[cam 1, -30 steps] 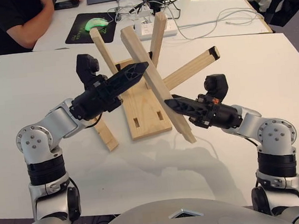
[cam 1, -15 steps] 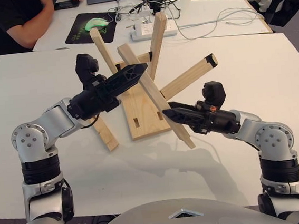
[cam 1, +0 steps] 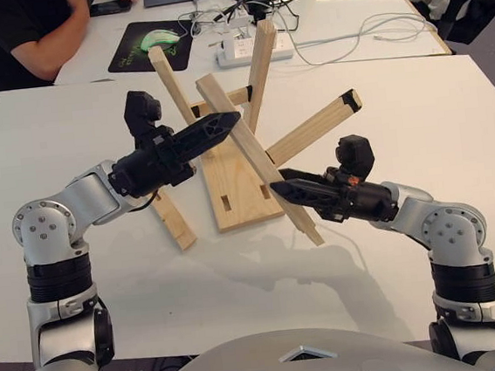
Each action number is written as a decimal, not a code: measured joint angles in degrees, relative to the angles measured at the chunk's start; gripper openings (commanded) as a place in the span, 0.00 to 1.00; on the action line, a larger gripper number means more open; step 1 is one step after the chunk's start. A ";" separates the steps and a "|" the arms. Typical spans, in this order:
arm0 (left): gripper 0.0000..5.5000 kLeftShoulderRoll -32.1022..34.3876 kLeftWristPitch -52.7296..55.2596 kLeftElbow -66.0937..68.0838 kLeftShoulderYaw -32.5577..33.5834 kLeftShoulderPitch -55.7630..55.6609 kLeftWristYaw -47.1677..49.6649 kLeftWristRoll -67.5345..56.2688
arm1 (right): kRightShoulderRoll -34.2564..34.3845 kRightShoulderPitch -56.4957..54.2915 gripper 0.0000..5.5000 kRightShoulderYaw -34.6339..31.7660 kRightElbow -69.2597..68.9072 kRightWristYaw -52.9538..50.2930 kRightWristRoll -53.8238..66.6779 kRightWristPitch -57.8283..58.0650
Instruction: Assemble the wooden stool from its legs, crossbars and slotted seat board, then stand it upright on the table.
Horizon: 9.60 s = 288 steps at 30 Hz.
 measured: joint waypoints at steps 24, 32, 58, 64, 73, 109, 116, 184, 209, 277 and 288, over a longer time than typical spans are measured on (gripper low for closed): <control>0.38 -1.33 -5.14 -2.22 2.47 1.17 -6.00 11.53 | -2.40 -1.48 0.66 2.39 2.90 1.29 -7.11 -3.19; 0.38 6.87 -5.11 -5.23 4.02 -0.86 -11.90 18.56 | -7.01 2.13 0.66 3.63 10.99 7.09 -16.98 -8.82; 0.38 17.92 -27.09 -8.33 1.21 8.18 -36.66 53.16 | -6.49 1.92 0.66 1.15 20.88 9.82 -22.43 -12.51; 0.38 17.87 -32.41 -8.37 -1.08 8.73 -39.91 56.18 | -6.21 1.87 0.66 1.18 20.78 9.84 -22.41 -11.49; 0.38 20.16 -31.83 -12.31 -2.81 8.36 -41.55 57.05 | -6.19 0.95 0.66 1.18 20.49 9.84 -22.41 -10.87; 0.38 24.19 -39.95 -10.46 -11.75 8.62 -45.94 62.18 | -7.64 4.63 0.66 11.01 16.17 8.18 -41.47 -27.38; 0.38 24.21 -41.35 -9.49 -11.72 8.95 -46.51 62.17 | -5.42 3.82 0.66 10.67 14.41 6.15 -42.54 -31.96; 0.87 -21.28 11.55 -28.14 -2.70 24.44 26.54 86.45 | 4.91 3.41 0.66 23.26 11.73 -12.99 -61.82 -35.13; 0.87 -0.85 16.93 -23.38 -0.50 18.96 13.83 88.75 | 6.64 5.42 0.66 23.14 11.01 -15.38 -61.82 -35.09; 0.37 11.25 -16.02 -7.76 13.57 -17.03 -13.23 59.50 | -3.01 -20.79 0.66 -17.48 17.26 -9.04 -9.06 -7.31; 0.37 10.41 -3.06 1.00 5.97 -26.06 -27.39 42.17 | 5.87 -26.97 0.66 -13.97 7.68 -18.42 2.97 -4.80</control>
